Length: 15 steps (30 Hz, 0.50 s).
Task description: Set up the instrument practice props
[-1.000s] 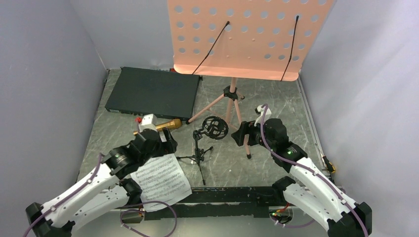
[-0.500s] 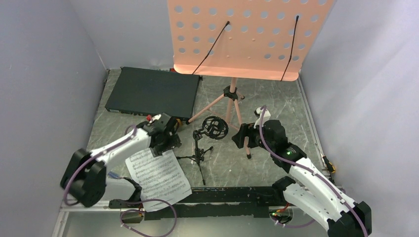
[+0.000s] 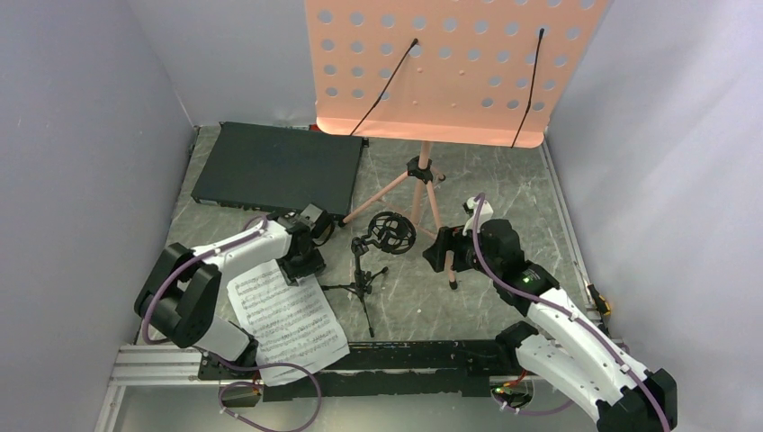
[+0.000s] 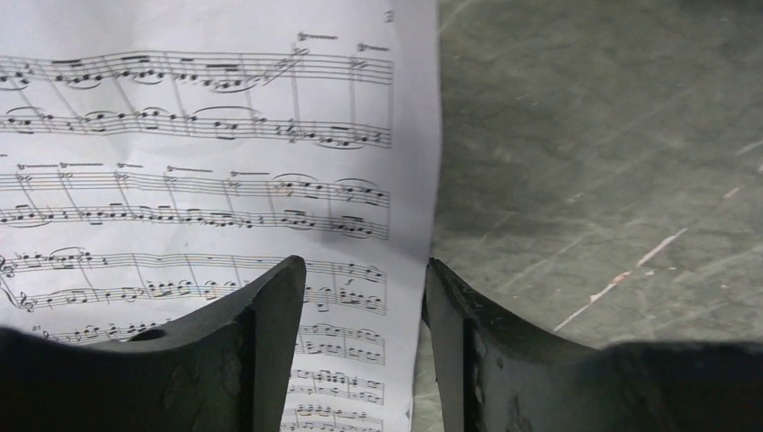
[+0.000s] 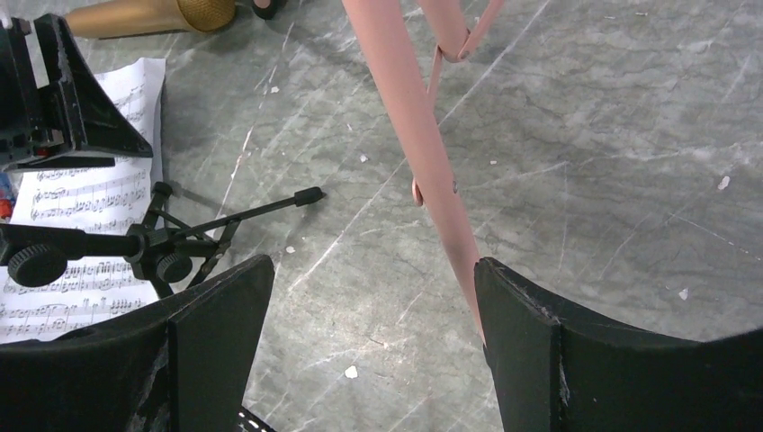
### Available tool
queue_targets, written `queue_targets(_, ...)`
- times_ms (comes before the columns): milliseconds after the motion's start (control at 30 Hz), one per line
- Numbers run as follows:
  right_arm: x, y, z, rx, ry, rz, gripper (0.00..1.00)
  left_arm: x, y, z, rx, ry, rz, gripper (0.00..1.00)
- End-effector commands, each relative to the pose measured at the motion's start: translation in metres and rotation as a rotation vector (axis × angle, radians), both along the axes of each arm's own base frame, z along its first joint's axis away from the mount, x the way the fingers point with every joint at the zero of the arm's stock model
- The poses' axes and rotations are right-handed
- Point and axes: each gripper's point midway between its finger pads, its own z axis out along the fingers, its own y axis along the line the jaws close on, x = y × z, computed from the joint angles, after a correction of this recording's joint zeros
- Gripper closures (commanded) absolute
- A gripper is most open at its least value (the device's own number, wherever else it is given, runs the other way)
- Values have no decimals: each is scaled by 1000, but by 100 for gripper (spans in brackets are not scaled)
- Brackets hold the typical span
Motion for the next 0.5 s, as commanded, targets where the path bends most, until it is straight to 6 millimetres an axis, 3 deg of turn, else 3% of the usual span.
queue_targets(0, 3, 4, 16, 26, -51, 11, 13, -6, 16, 2, 24, -40, 45, 46)
queue_targets(233, 3, 3, 18, 17, -50, 11, 13, -3, 22, 0, 19, -37, 32, 52)
queue_targets(467, 1, 0, 17, 21, -46, -4, 13, 10, -3, 14, -112, -110, -56, 27)
